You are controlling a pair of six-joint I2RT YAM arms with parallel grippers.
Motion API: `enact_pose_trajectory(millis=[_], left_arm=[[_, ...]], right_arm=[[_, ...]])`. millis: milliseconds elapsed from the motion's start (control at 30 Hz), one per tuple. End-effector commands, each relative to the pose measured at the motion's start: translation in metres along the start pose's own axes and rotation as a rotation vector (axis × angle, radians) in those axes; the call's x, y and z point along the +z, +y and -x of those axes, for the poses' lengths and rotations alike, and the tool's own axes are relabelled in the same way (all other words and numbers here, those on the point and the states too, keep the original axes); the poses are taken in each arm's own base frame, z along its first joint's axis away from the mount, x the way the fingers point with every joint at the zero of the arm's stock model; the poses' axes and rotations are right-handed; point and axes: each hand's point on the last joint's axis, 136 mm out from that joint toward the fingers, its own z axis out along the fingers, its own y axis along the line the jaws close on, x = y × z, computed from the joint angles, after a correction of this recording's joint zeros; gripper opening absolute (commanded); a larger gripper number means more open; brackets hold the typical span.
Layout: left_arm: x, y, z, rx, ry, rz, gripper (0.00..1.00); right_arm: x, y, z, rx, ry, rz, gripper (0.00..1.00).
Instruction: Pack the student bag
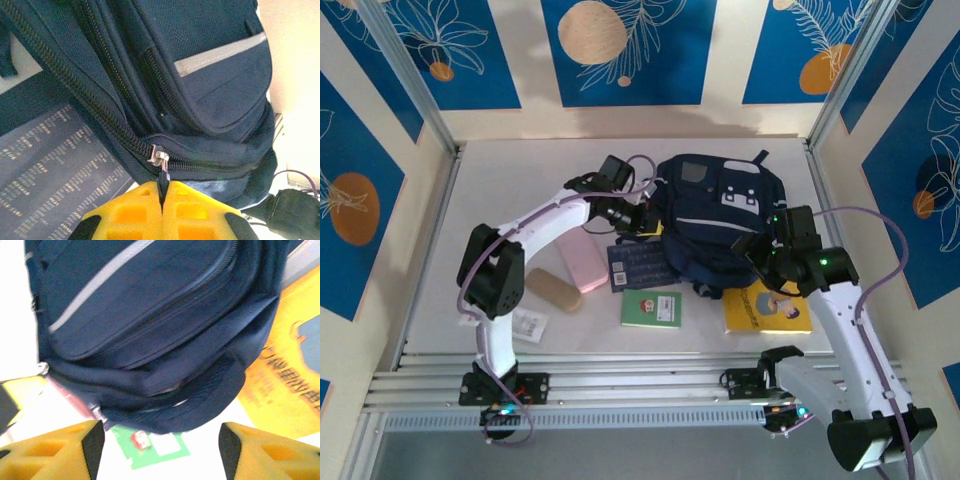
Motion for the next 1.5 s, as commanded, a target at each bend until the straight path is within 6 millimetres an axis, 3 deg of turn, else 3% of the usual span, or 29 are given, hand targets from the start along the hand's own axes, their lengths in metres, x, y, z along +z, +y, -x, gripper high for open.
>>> enact_pose_trajectory(millis=[0, 133, 267, 400, 500, 600, 700, 867, 1200, 1267, 1367, 1467], left_arm=[[-0.024, -0.037, 0.017, 0.084, -0.096, -0.043, 0.00], [-0.019, -0.059, 0.016, 0.112, -0.089, -0.084, 0.00], [-0.015, -0.083, 0.013, 0.139, -0.087, -0.127, 0.00], [-0.013, -0.107, 0.005, 0.164, -0.075, -0.179, 0.00], [-0.016, -0.121, -0.001, 0.176, -0.060, -0.221, 0.00], [-0.022, -0.126, -0.005, 0.197, -0.058, -0.228, 0.00], [-0.027, -0.126, -0.007, 0.228, -0.051, -0.219, 0.00], [-0.029, -0.125, -0.010, 0.247, -0.042, -0.212, 0.00], [-0.031, -0.126, -0.007, 0.266, -0.039, -0.244, 0.00], [-0.032, -0.128, -0.006, 0.277, -0.039, -0.248, 0.00], [-0.032, -0.124, -0.003, 0.275, -0.042, -0.242, 0.00], [-0.033, -0.121, -0.002, 0.267, -0.044, -0.242, 0.00]], right_arm=[[-0.012, 0.015, -0.023, 0.121, 0.128, 0.056, 0.65], [-0.015, 0.033, -0.025, 0.151, 0.160, 0.114, 0.65], [0.001, 0.048, -0.018, 0.073, 0.156, 0.127, 0.64], [0.018, 0.089, -0.017, -0.381, 0.107, 0.240, 0.61], [0.032, 0.097, -0.019, -0.619, 0.050, 0.253, 0.52], [0.036, 0.105, -0.032, -0.822, 0.012, 0.382, 0.52], [0.034, 0.108, -0.044, -1.064, -0.085, 0.477, 0.52], [0.052, 0.095, -0.035, -1.267, -0.067, 0.363, 0.56], [0.080, 0.078, -0.051, -1.347, 0.111, 0.377, 0.59], [0.085, 0.073, -0.048, -1.350, 0.106, 0.354, 0.48], [0.093, 0.067, -0.041, -1.346, 0.111, 0.288, 0.13], [0.100, 0.062, -0.034, -1.344, 0.100, 0.233, 0.03]])
